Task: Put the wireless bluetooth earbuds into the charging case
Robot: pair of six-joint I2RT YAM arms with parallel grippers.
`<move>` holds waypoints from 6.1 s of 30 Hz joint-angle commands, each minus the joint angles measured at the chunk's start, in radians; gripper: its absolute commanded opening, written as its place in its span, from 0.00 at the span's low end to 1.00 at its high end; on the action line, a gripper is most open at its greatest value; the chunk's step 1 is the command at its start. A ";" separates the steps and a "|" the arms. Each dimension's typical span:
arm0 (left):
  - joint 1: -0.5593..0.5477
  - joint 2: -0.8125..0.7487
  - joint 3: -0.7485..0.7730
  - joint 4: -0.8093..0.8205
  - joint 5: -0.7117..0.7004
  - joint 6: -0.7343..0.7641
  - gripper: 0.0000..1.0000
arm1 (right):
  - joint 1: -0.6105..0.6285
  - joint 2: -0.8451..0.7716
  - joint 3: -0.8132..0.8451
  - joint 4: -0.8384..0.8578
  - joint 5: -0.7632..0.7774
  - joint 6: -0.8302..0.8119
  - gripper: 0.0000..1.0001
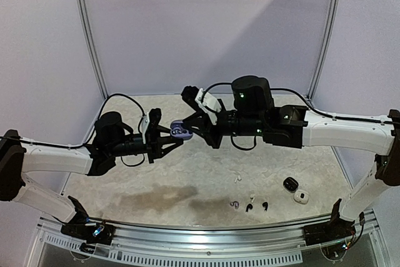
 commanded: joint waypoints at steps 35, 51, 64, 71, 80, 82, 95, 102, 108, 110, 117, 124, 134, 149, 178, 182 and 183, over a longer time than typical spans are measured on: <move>-0.008 -0.011 -0.006 0.069 -0.061 -0.078 0.00 | 0.036 0.084 0.171 -0.024 0.317 0.079 0.00; 0.001 -0.017 -0.007 0.069 -0.079 -0.094 0.00 | 0.061 0.086 0.097 -0.031 0.291 0.099 0.00; -0.018 -0.034 -0.029 0.076 -0.081 -0.080 0.00 | 0.072 0.109 0.057 -0.001 0.300 0.144 0.00; -0.023 -0.031 -0.030 0.079 -0.079 -0.076 0.00 | 0.071 0.137 0.074 0.003 0.306 0.138 0.00; -0.023 -0.033 -0.033 0.080 -0.078 -0.069 0.00 | 0.071 0.166 0.097 -0.001 0.286 0.138 0.00; -0.023 -0.033 -0.035 0.079 -0.078 -0.064 0.00 | 0.071 0.174 0.108 -0.022 0.286 0.135 0.00; -0.019 -0.031 -0.037 0.064 -0.093 -0.035 0.00 | 0.089 0.135 0.146 -0.176 0.428 0.063 0.00; -0.017 -0.028 -0.028 0.058 -0.076 -0.035 0.00 | 0.088 0.067 0.142 -0.109 0.331 -0.015 0.04; -0.017 -0.027 -0.023 0.047 -0.027 0.004 0.00 | 0.088 0.055 0.121 -0.075 0.206 -0.110 0.15; -0.017 -0.029 -0.022 0.047 -0.015 0.006 0.00 | 0.088 0.066 0.125 -0.085 0.183 -0.133 0.16; -0.016 -0.027 -0.020 0.041 0.019 0.020 0.00 | 0.088 0.091 0.151 -0.148 0.143 -0.194 0.16; -0.017 -0.027 -0.021 0.040 0.029 0.026 0.00 | 0.088 0.111 0.162 -0.158 0.126 -0.206 0.14; -0.016 -0.029 -0.021 0.039 0.030 0.032 0.00 | 0.081 0.136 0.176 -0.157 0.127 -0.207 0.12; -0.013 -0.026 -0.022 0.042 0.012 0.024 0.00 | 0.080 0.135 0.161 -0.167 0.124 -0.180 0.12; -0.011 -0.033 -0.036 0.036 -0.027 0.003 0.00 | -0.082 -0.041 -0.240 -0.540 0.091 0.602 0.33; -0.011 -0.032 -0.036 0.034 -0.026 0.005 0.00 | -0.045 0.032 -0.243 -0.556 0.017 0.680 0.35; -0.011 -0.031 -0.036 0.034 -0.024 0.005 0.00 | -0.041 0.050 -0.242 -0.560 -0.009 0.694 0.36</move>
